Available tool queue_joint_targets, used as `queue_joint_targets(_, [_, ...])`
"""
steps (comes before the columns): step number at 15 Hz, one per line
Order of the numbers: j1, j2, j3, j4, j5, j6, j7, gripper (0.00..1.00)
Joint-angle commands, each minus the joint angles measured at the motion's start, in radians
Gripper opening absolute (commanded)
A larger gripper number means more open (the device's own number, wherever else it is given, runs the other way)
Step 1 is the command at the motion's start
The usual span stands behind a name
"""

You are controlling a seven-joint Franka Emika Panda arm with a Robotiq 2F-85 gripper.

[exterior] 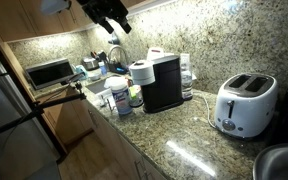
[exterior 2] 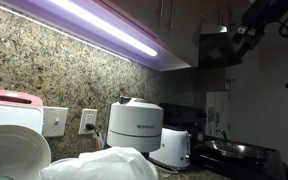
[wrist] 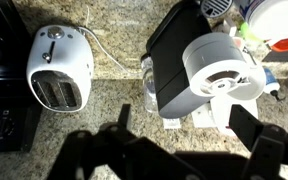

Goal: Press the button on the toaster

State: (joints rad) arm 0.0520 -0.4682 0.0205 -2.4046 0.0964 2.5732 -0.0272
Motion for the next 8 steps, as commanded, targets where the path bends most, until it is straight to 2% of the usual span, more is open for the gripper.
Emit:
queue_joint_targets(1, [0.001, -0.085, 0.014, -0.123, 0.043, 0.205, 0.086, 1.0])
queue_joint_targets(3, [-0.019, -0.095, 0.036, -0.169, 0.038, 0.344, 0.146, 1.0])
queue_joint_targets(4, [-0.05, -0.099, 0.064, -0.191, 0.021, 0.409, 0.194, 1.0])
queue_joint_targets(6, [-0.154, -0.095, 0.143, -0.22, -0.01, 0.52, 0.288, 1.0])
queue_joint_targets(8, [-0.256, -0.082, 0.211, -0.225, -0.026, 0.529, 0.328, 1.0])
